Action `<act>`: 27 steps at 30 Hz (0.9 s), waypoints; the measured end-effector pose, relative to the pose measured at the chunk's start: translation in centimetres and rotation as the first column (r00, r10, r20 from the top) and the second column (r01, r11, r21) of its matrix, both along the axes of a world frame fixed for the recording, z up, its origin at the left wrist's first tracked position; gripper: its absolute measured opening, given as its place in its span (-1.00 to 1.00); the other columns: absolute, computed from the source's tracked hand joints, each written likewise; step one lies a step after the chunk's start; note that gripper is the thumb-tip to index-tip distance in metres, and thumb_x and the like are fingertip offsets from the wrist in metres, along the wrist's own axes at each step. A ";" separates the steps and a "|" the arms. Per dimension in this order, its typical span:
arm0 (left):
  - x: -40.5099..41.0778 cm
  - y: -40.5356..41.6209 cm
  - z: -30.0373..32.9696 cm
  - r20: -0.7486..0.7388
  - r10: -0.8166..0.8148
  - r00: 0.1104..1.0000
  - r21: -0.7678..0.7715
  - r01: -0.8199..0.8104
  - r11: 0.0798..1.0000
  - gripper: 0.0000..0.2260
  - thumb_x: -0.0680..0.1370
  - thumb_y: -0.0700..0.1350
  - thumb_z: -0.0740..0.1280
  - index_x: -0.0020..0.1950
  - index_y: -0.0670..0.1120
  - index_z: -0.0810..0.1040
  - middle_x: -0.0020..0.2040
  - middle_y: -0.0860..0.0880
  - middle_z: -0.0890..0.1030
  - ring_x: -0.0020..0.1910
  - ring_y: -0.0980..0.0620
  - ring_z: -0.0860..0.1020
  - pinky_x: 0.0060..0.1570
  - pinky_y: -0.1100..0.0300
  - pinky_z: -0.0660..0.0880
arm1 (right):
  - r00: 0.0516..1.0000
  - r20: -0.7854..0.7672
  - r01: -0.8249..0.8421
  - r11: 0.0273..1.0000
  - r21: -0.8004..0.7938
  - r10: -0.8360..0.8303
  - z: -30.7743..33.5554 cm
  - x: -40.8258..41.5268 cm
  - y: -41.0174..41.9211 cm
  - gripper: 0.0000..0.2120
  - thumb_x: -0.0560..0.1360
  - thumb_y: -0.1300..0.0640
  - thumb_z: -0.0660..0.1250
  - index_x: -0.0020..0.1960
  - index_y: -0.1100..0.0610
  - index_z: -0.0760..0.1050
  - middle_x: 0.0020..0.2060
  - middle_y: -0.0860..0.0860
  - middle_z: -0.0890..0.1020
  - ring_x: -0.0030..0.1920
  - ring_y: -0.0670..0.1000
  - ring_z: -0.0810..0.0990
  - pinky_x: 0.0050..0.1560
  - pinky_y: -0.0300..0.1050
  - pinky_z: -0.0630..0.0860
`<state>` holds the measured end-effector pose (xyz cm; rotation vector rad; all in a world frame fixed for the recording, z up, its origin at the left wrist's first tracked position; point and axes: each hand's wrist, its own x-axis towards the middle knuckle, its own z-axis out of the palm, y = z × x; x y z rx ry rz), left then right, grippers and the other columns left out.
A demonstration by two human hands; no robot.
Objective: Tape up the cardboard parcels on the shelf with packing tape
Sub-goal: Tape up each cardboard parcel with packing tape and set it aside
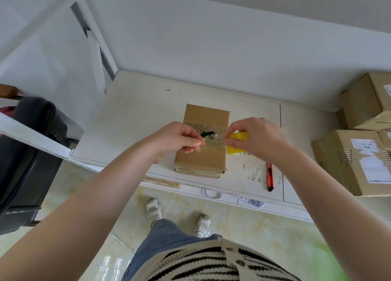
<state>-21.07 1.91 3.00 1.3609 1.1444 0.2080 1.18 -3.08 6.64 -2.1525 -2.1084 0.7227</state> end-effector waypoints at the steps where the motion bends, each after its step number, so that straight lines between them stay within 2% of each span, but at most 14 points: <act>1: 0.0 0.0 0.1 0.017 0.005 1.000 -0.036 -0.005 0.999 -0.88 0.61 -0.24 0.31 -0.06 -0.15 0.63 -0.25 -0.01 0.65 -0.28 0.11 0.57 -0.14 0.28 0.53 | 1.000 0.003 0.001 1.000 0.009 -0.001 0.1 0.0 0.1 -0.92 0.49 -0.19 0.36 -0.08 -0.22 0.59 -0.21 -0.26 0.57 -0.26 -0.22 0.47 -0.30 -0.25 0.30; 4: 0.3 -0.1 0.1 0.126 0.077 0.989 -0.170 -0.055 0.984 -0.76 0.66 -0.15 0.18 0.00 -0.21 0.61 -0.16 -0.11 0.66 -0.13 -0.04 0.60 -0.04 0.12 0.53 | 1.000 -0.001 0.012 1.000 0.015 -0.012 0.4 0.0 0.1 -0.92 0.49 -0.17 0.36 -0.08 -0.22 0.60 -0.20 -0.24 0.58 -0.33 -0.22 0.46 -0.32 -0.25 0.29; 6: 0.8 -0.2 0.0 0.196 0.160 0.967 -0.255 -0.107 0.961 -0.66 0.67 0.02 0.16 0.02 -0.22 0.58 -0.11 -0.14 0.67 -0.09 -0.07 0.62 -0.04 0.10 0.55 | 1.000 -0.014 0.019 1.000 0.015 -0.019 0.5 -0.2 0.2 -0.91 0.49 -0.17 0.36 -0.07 -0.21 0.60 -0.16 -0.23 0.59 -0.36 -0.22 0.46 -0.31 -0.23 0.31; 8: 1.3 -0.5 -0.1 0.167 0.119 0.979 -0.184 -0.088 0.979 -0.60 0.60 0.16 0.23 0.01 -0.19 0.58 -0.14 -0.08 0.66 -0.18 0.03 0.62 -0.09 0.17 0.57 | 1.000 -0.017 0.024 1.000 0.014 -0.024 0.5 -0.4 0.3 -0.89 0.49 -0.18 0.35 -0.05 -0.21 0.61 -0.12 -0.23 0.60 -0.36 -0.22 0.45 -0.26 -0.19 0.34; 10: 1.6 -1.0 -0.4 0.124 0.106 0.987 -0.053 -0.100 0.994 -0.73 0.56 0.05 0.36 -0.05 -0.16 0.60 -0.22 -0.02 0.63 -0.29 0.12 0.58 -0.14 0.23 0.57 | 0.999 -0.024 0.036 0.999 0.000 -0.036 0.3 -0.5 0.4 -0.89 0.48 -0.18 0.36 -0.05 -0.21 0.61 -0.08 -0.22 0.62 -0.36 -0.21 0.45 -0.20 -0.16 0.38; 12: 1.5 -1.1 -0.8 0.142 0.184 0.973 -0.004 -0.185 0.983 -0.87 0.53 -0.12 0.44 -0.15 -0.16 0.59 -0.34 0.00 0.60 -0.36 0.13 0.54 -0.22 0.29 0.55 | 0.998 -0.043 0.046 0.999 -0.013 -0.046 0.1 -0.6 0.4 -0.88 0.48 -0.19 0.36 -0.04 -0.21 0.61 -0.05 -0.22 0.63 -0.30 -0.20 0.50 -0.14 -0.15 0.43; 15: 0.6 -0.2 -1.0 0.164 0.254 0.953 0.038 -0.263 0.964 -0.84 0.50 -0.19 0.46 -0.25 -0.15 0.56 -0.45 0.05 0.57 -0.46 0.15 0.50 -0.32 0.31 0.50 | 0.984 -0.159 0.083 0.997 -0.009 -0.083 -0.2 -0.6 0.3 -0.76 0.45 -0.24 0.37 0.08 -0.22 0.59 0.00 -0.23 0.59 0.01 -0.13 0.56 0.04 -0.10 0.49; 16: 0.2 0.4 -0.7 0.174 0.264 0.949 0.042 -0.275 0.960 -0.83 0.49 -0.18 0.46 -0.27 -0.15 0.56 -0.46 0.05 0.57 -0.47 0.16 0.49 -0.35 0.32 0.49 | 0.973 -0.202 0.114 0.993 -0.017 -0.115 -0.2 -0.6 0.4 -0.69 0.45 -0.26 0.36 0.13 -0.19 0.57 -0.01 -0.18 0.58 0.04 -0.11 0.55 0.03 -0.09 0.48; 17: -0.2 1.1 -0.4 0.179 0.274 0.945 0.042 -0.286 0.957 -0.83 0.49 -0.17 0.46 -0.28 -0.14 0.56 -0.46 0.05 0.57 -0.47 0.16 0.49 -0.36 0.32 0.48 | 0.966 -0.220 0.132 0.991 -0.027 -0.134 0.0 -0.5 0.5 -0.66 0.44 -0.28 0.35 0.13 -0.15 0.57 -0.03 -0.14 0.58 0.02 -0.08 0.54 -0.02 -0.09 0.47; 20: -1.3 2.8 -0.1 0.163 0.331 0.929 0.029 -0.340 0.940 -0.82 0.50 -0.16 0.45 -0.29 -0.13 0.56 -0.44 0.05 0.59 -0.49 0.18 0.49 -0.37 0.34 0.47 | 0.986 -0.116 0.121 0.993 -0.003 -0.120 0.5 0.0 1.4 -0.60 0.44 -0.31 0.31 -0.15 0.04 0.59 -0.21 -0.03 0.61 -0.17 0.01 0.56 -0.24 -0.11 0.43; 22: -1.5 3.5 -0.5 0.147 0.355 0.923 0.042 -0.364 0.930 -0.82 0.50 -0.15 0.46 -0.29 -0.13 0.57 -0.44 0.05 0.60 -0.48 0.18 0.49 -0.37 0.34 0.48 | 0.989 -0.041 0.143 0.990 0.010 -0.143 0.8 0.4 2.0 -0.59 0.46 -0.29 0.30 -0.25 0.05 0.56 -0.30 -0.03 0.56 -0.27 -0.05 0.50 -0.34 -0.15 0.33; 25: -1.5 3.7 -2.3 0.068 0.353 0.933 0.101 -0.359 0.928 -0.81 0.49 -0.10 0.48 -0.28 -0.14 0.60 -0.44 0.06 0.60 -0.45 0.18 0.51 -0.30 0.32 0.50 | 0.989 0.061 0.134 0.991 0.007 -0.134 0.4 0.4 2.9 -0.57 0.46 -0.34 0.29 -0.23 0.04 0.54 -0.29 -0.06 0.55 -0.25 -0.04 0.49 -0.33 -0.15 0.29; 27: -1.7 3.9 -3.6 0.039 0.366 0.930 0.152 -0.367 0.918 -0.78 0.50 -0.07 0.48 -0.29 -0.13 0.61 -0.43 0.04 0.59 -0.41 0.13 0.51 -0.21 0.26 0.52 | 0.990 0.077 0.121 0.993 0.007 -0.122 -0.4 0.0 3.6 -0.55 0.44 -0.37 0.27 -0.23 0.02 0.51 -0.27 -0.06 0.56 -0.21 0.00 0.52 -0.32 -0.15 0.30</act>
